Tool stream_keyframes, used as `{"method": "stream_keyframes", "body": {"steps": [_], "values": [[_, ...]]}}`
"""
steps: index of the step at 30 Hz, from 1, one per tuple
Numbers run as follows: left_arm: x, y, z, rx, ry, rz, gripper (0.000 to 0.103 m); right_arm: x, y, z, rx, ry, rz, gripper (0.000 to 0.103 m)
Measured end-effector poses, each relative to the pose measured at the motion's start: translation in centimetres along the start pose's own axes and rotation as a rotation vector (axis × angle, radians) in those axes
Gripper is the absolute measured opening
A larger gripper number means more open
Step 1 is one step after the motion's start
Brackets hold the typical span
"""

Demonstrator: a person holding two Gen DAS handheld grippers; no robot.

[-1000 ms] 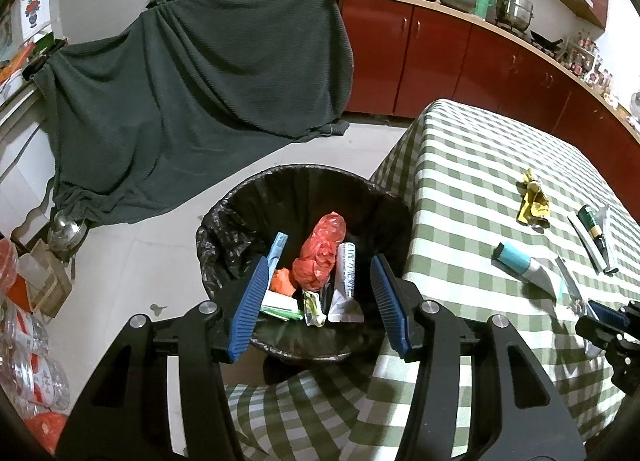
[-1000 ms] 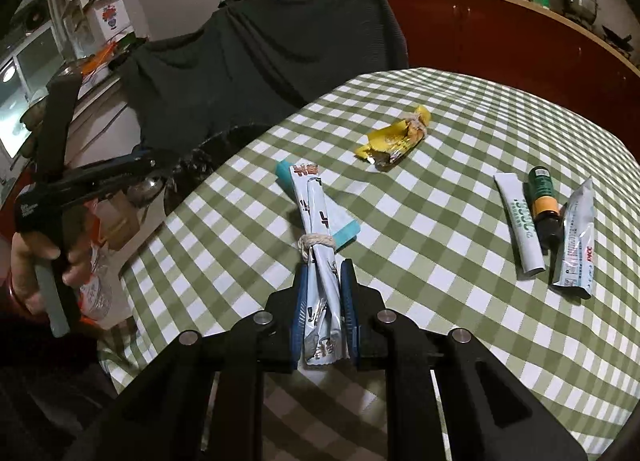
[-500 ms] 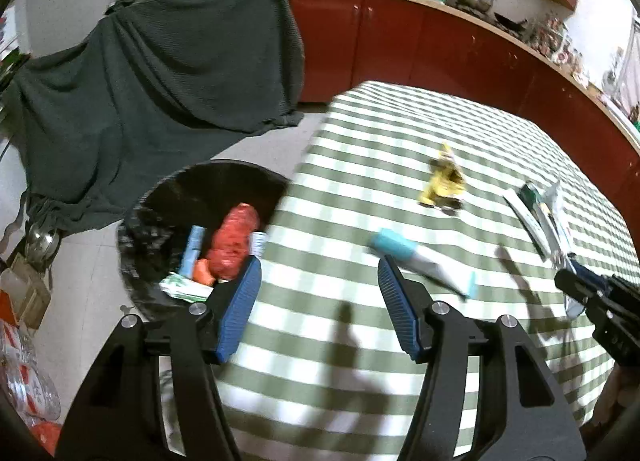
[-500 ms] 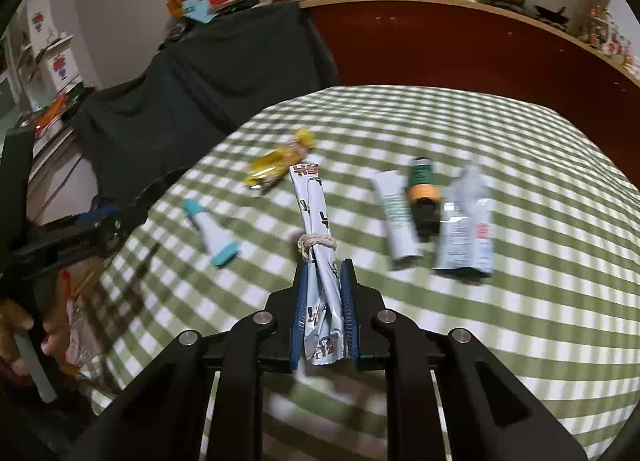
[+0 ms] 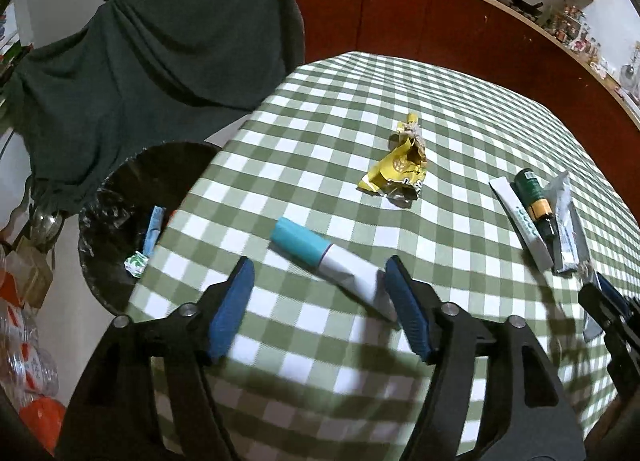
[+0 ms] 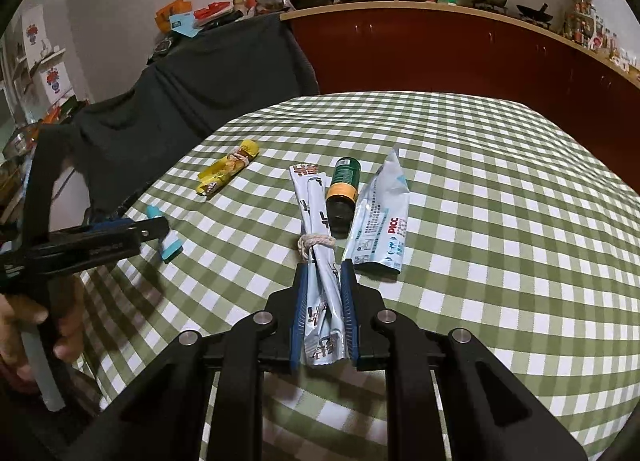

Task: Collect trash
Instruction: 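Close the left tool on the teal-capped white tube while the right tool holds the wrapper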

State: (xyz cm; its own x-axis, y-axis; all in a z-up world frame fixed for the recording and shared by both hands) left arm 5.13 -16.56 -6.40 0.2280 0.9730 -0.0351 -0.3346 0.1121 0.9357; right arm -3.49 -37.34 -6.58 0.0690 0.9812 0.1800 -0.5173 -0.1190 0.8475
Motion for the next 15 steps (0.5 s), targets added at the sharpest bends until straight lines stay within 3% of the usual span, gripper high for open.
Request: {"method": "stream_keyframes", "body": {"steps": [5,15], "values": [[-0.3,-0.2,0.1,-0.003,-0.013,-0.004,0.068,0.1,0.0,0.0,-0.008,0.003,0.02,0.018],[0.5,0.6,-0.8,-0.002,-0.09,-0.075,0.019,1.5,-0.4,-0.2,0.006,0.015,0.032,0.018]]}}
Point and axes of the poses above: each gripper's, at about its wrist camera, not at the fingertips, and y roughly against the way its jaws point, x to its left, z to its top, the point moved 2 cm from there along -y, roughly the way its jaws point, and after that the axes turned 14 degrees about x, right-handed, at the moved point
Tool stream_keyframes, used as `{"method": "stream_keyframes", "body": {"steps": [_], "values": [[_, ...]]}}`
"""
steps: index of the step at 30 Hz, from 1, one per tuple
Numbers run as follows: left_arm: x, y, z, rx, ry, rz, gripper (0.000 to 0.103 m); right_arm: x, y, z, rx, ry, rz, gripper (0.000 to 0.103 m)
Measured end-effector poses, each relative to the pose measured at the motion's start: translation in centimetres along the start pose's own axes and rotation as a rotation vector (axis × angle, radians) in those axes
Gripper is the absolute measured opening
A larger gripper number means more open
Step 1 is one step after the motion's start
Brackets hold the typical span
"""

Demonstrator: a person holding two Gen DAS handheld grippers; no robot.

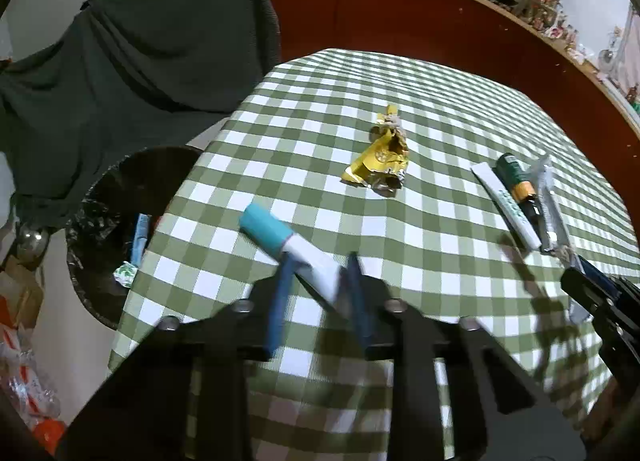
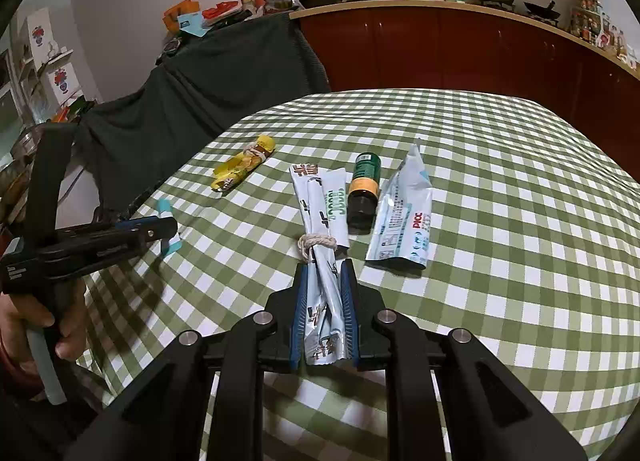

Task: Collect trash
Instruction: 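Close the left tool on the teal-capped white tube while the right tool holds the wrapper, then carry the wrapper and teal tube over the bin and open both tools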

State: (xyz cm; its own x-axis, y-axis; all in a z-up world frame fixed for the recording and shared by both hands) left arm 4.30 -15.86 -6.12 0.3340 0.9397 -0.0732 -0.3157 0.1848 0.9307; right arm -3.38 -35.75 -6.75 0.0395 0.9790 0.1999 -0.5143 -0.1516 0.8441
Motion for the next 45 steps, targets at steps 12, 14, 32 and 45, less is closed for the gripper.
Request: {"method": "stream_keyframes", "body": {"steps": [12,14,32,45], "values": [[-0.1,1.1,-0.3,-0.036,-0.057,0.052,0.024,1.3,-0.3,0.0,0.005,0.003,-0.001,0.018],[-0.1,1.1,0.0,-0.043,-0.038,0.063,0.05,1.3,-0.5,0.1,0.006,-0.001,-0.001,0.018],[2.7,0.6,-0.8,-0.022,-0.051,0.053,0.016,3.6,-0.7,0.7,0.007,-0.013,0.024,0.018],[12.8,3.4,-0.9,-0.131,0.095,0.203,0.016,12.7,-4.6,4.7,-0.01,0.054,0.124,0.018]]}}
Point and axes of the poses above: each gripper's, at about its wrist camera, not at the fingertips, and y roughly against the way its jaws point, x to its left, z to its top, the point moved 2 cm from there along -y, roughly the way its jaws point, and after that the axes turned 14 degrees about x, right-handed, at the moved point
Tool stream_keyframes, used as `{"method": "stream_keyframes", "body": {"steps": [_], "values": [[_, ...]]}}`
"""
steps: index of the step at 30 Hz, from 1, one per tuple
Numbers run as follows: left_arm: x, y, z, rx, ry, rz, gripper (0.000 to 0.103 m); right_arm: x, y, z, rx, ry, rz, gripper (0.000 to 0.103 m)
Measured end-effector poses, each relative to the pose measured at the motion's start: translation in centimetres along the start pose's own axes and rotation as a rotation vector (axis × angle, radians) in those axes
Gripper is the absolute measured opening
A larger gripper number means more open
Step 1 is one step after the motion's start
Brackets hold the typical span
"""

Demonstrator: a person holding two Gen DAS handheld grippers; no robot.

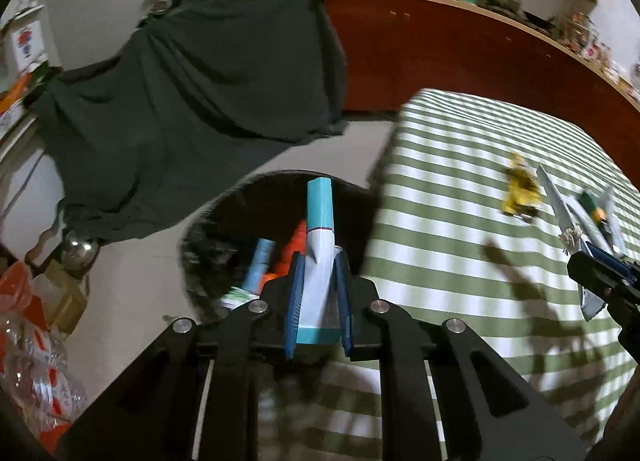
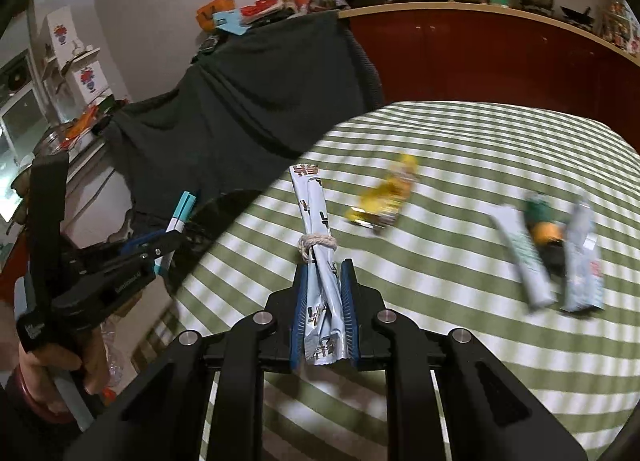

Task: Collect trash
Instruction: 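Carry the wrapper and teal tube over the bin and open both tools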

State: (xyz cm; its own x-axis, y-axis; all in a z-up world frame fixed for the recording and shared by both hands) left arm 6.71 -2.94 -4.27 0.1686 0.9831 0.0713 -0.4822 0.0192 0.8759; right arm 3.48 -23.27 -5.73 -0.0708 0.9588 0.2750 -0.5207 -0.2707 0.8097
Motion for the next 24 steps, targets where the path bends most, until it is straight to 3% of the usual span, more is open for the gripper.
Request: {"method": "stream_keyframes", "body": {"steps": [10,24], "values": [[5.7,-2.1,0.6,-0.004,0.103,0.075,0.016,6.3,-4.6,3.8,0.018,0.086,0.047,0.018],[7.7,-4.9,1.6,-0.007,0.139,0.108,0.017,9.6,-9.6,6.0,0.093,0.105,0.041,0.019]]}}
Point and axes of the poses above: each gripper's, at about its wrist camera, not at the fingertips, and y roughly against the way its jaws point, x to its left, z to its top, the point moved 2 cm from there along -y, roughly the way its jaws point, and after that the axes turned 14 degrees about x, right-handed, at the moved point
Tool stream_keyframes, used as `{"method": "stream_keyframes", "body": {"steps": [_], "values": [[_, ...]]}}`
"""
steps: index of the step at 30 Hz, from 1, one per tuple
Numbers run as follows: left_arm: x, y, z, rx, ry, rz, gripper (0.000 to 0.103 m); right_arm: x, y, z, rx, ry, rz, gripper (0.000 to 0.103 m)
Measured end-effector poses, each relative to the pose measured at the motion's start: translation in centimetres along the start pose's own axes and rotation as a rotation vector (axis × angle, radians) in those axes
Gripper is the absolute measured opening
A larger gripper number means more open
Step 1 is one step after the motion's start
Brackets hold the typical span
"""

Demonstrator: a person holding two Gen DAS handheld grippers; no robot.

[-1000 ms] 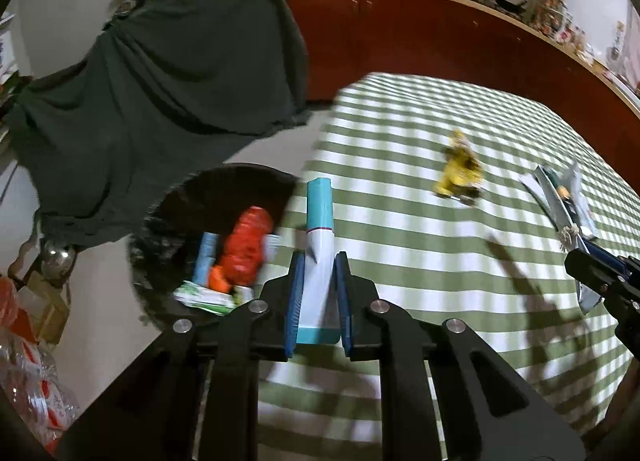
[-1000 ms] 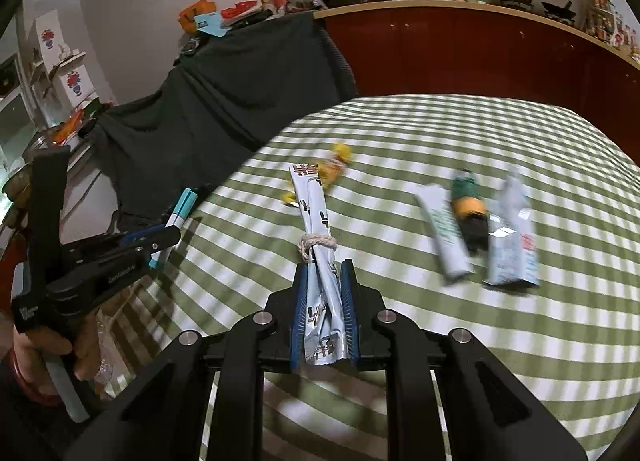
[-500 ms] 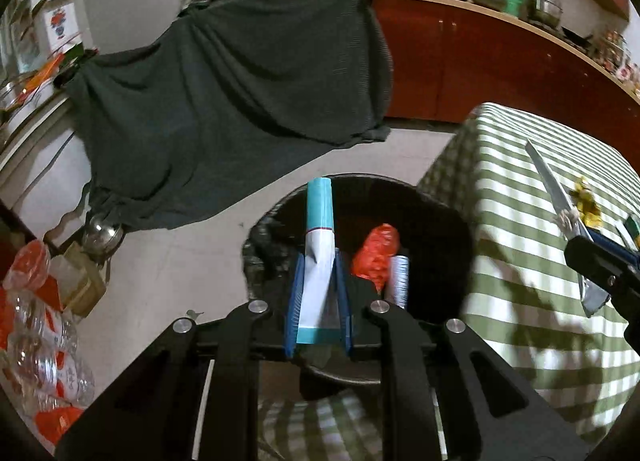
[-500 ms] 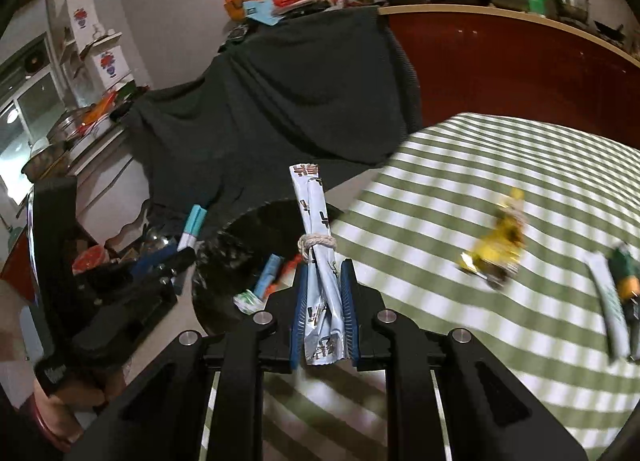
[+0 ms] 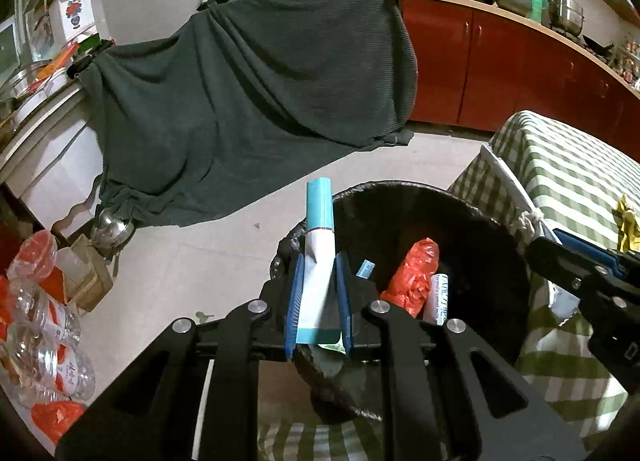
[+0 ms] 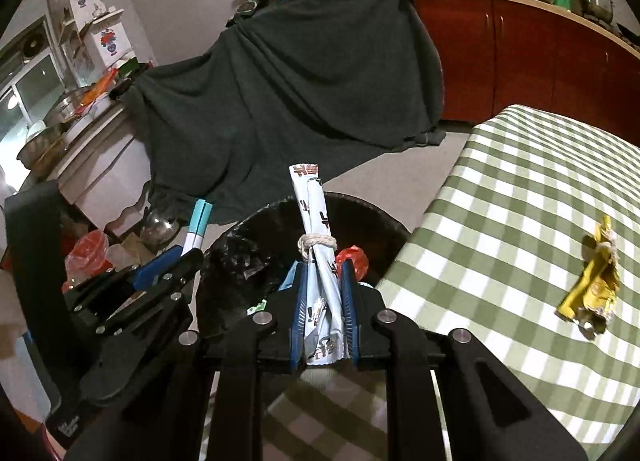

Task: Collect trash
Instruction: 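Carry the wrapper and teal tube over the bin and open both tools, then move both tools back over the table toward the remaining items, then close the right tool on the white-blue printed squeezed tube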

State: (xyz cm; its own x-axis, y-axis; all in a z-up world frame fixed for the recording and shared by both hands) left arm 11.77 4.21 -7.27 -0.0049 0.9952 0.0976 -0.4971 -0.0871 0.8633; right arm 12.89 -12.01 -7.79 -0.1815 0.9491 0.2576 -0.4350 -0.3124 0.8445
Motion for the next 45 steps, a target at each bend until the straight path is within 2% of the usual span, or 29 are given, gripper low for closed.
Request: {"method": "stream_keyframes", "body": {"steps": [2,3,4,6,11,15,19,23,32,34,36,41,45], "values": [[-0.1,-0.3,0.0,0.002,-0.009,0.006,0.018,0.0,-0.6,0.3,0.01,-0.008,0.001,0.022],[-0.2,-0.5,0.0,0.001,-0.01,0.008,0.022,0.3,-0.9,0.3,0.015,-0.01,-0.001,0.032],[-0.3,-0.7,0.0,0.008,-0.015,0.009,0.033,0.3,-1.0,0.4,0.017,-0.013,-0.004,0.039],[-0.2,-0.9,0.0,0.009,-0.012,0.006,0.042,0.2,-1.0,0.3,0.016,-0.018,-0.006,0.042],[-0.2,-0.8,-0.1,0.012,-0.016,0.005,0.044,0.1,0.2,-0.2,-0.013,-0.023,-0.018,0.042],[-0.6,0.3,-0.1,-0.007,-0.015,-0.008,0.05,-1.1,2.2,-1.2,-0.054,-0.034,-0.049,0.045],[-1.9,1.8,-0.1,-0.019,-0.029,-0.052,0.051,-3.2,4.7,-2.7,-0.094,-0.066,-0.098,0.046],[-3.8,3.2,-0.3,-0.033,-0.062,-0.091,0.051,-5.9,7.2,-4.6,-0.129,-0.105,-0.18,0.046],[-9.4,5.5,-1.1,-0.034,-0.153,-0.178,0.053,-14.7,12.9,-9.7,-0.184,-0.295,-0.336,0.046],[-10.6,5.8,-1.2,-0.031,-0.172,-0.195,0.059,-16.4,13.9,-10.7,-0.198,-0.336,-0.362,0.046],[-11.8,6.1,-1.3,-0.032,-0.187,-0.21,0.06,-18.3,14.7,-11.5,-0.204,-0.382,-0.388,0.046],[-15.4,6.5,-1.4,-0.03,-0.247,-0.238,0.061,-22.3,15.3,-12.6,-0.182,-0.46,-0.408,0.046],[-17.9,6.4,-1.4,-0.024,-0.284,-0.255,0.065,-23.7,15.0,-12.7,-0.162,-0.474,-0.381,0.046]]}}
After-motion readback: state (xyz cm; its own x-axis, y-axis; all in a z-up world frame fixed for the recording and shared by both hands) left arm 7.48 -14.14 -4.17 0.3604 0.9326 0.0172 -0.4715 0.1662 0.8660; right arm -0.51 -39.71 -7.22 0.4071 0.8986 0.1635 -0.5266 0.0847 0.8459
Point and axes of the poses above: each gripper's, at about its wrist camera, not at the fingertips, and y roughly against the way its jaws point, x to its left, z to its top, the point moved 2 cm from there along -y, roughly the way its jaws point, and after that the axes turned 14 degrees about x, right-handed, at the moved point
